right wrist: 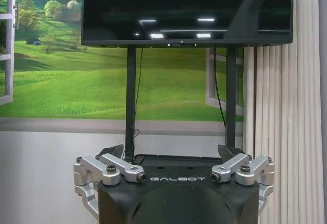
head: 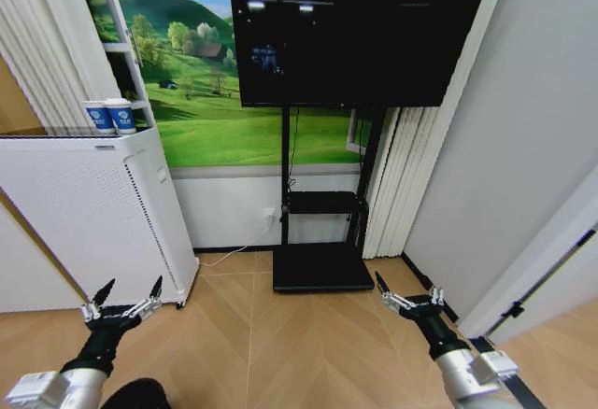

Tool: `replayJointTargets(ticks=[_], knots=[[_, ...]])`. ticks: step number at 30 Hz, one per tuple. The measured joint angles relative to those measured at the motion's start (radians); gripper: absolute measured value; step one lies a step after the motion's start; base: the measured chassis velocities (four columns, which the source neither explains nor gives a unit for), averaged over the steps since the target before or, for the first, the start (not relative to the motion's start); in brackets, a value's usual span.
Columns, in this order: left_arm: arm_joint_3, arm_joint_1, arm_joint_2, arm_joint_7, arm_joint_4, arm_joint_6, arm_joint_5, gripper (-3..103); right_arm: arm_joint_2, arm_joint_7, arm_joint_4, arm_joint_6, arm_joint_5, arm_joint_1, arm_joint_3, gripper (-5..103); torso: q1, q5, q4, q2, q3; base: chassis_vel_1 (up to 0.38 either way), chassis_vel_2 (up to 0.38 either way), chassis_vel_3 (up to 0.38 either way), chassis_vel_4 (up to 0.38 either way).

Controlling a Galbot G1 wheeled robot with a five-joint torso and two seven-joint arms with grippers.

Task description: Pick up the trash bin and place the garbage on the floor into it.

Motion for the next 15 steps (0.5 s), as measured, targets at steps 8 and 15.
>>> replayJointTargets(ticks=[8,15], knots=[[0.0,0.0,0.0,0.0,0.0,0.0,0.0,100,0.0,0.0,0.0,0.0,0.0,0.0,0.0,100,-0.001,0.0,0.0001,-0.001,-0.001,0.0,0.0,0.0,0.0],[0.0,0.0,0.0,0.0,0.0,0.0,0.0,100,0.0,0.0,0.0,0.0,0.0,0.0,0.0,100,-0.002,0.0,0.0001,-0.003,-0.002,-0.011,-0.011,-0.01,-0.015]])
